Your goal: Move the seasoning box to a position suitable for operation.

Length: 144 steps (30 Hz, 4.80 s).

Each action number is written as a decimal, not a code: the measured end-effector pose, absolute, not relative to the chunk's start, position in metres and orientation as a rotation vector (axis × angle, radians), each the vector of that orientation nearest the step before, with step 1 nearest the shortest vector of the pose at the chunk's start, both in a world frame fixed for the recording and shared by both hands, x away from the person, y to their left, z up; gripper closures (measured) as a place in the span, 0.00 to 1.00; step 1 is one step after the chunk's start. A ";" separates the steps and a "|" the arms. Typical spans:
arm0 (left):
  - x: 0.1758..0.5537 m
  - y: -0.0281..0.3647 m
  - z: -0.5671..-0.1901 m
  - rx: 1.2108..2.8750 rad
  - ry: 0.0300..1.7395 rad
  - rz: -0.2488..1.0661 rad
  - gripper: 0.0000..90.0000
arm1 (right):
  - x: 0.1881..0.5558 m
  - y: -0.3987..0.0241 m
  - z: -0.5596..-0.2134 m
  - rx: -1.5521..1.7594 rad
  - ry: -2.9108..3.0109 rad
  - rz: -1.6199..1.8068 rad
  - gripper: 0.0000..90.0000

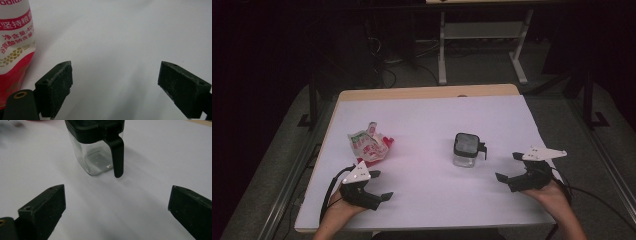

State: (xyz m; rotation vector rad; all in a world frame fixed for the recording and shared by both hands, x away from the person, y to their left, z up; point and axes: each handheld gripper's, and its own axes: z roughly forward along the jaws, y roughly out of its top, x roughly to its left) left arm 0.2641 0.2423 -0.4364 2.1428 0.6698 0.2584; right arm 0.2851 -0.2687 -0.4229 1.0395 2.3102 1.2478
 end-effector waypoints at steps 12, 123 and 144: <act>0.263 0.240 -0.437 2.145 0.661 0.248 0.14 | 0.303 -0.254 -0.407 0.963 2.443 1.127 0.01; 0.259 0.222 -0.442 2.178 0.556 0.145 0.14 | 0.413 -0.122 -0.386 0.368 3.063 0.418 0.17; 0.258 0.222 -0.441 2.172 0.564 0.160 0.14 | 0.351 -0.103 -0.360 0.124 3.066 0.452 0.17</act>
